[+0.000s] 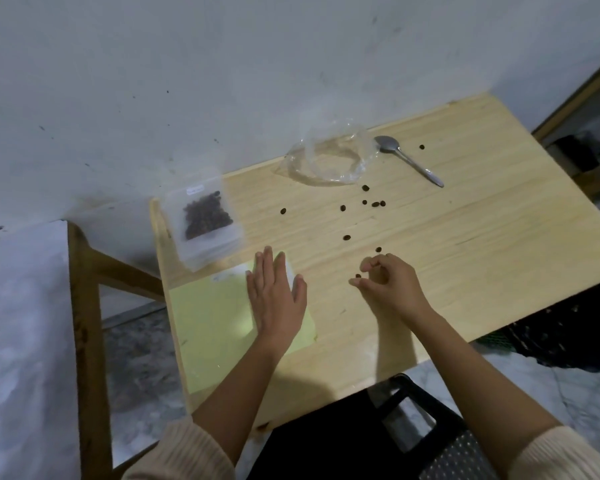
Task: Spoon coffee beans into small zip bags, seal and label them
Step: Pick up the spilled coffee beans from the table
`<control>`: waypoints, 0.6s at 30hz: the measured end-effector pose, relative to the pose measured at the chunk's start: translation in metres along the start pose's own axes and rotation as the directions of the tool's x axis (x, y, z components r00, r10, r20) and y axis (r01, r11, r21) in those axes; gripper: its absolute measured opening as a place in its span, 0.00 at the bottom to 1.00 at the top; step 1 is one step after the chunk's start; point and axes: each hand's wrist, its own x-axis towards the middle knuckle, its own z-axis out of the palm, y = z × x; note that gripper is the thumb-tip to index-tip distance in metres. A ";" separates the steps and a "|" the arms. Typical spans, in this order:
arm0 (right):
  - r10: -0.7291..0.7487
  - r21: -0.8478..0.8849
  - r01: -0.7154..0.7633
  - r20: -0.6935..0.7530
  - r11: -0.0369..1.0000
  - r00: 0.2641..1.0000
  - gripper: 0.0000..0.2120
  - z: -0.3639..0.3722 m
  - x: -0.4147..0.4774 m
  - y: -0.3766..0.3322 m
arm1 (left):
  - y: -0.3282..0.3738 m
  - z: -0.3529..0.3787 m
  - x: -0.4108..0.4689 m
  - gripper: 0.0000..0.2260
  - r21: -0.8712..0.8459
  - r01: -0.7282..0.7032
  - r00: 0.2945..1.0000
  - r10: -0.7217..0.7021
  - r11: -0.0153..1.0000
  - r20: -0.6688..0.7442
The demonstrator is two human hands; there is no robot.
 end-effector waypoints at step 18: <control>0.151 0.222 -0.143 -0.019 0.965 0.988 0.10 -0.007 0.002 -0.013 | 0.008 0.006 0.003 0.20 -0.064 0.028 0.996 -0.033 0.998 -0.080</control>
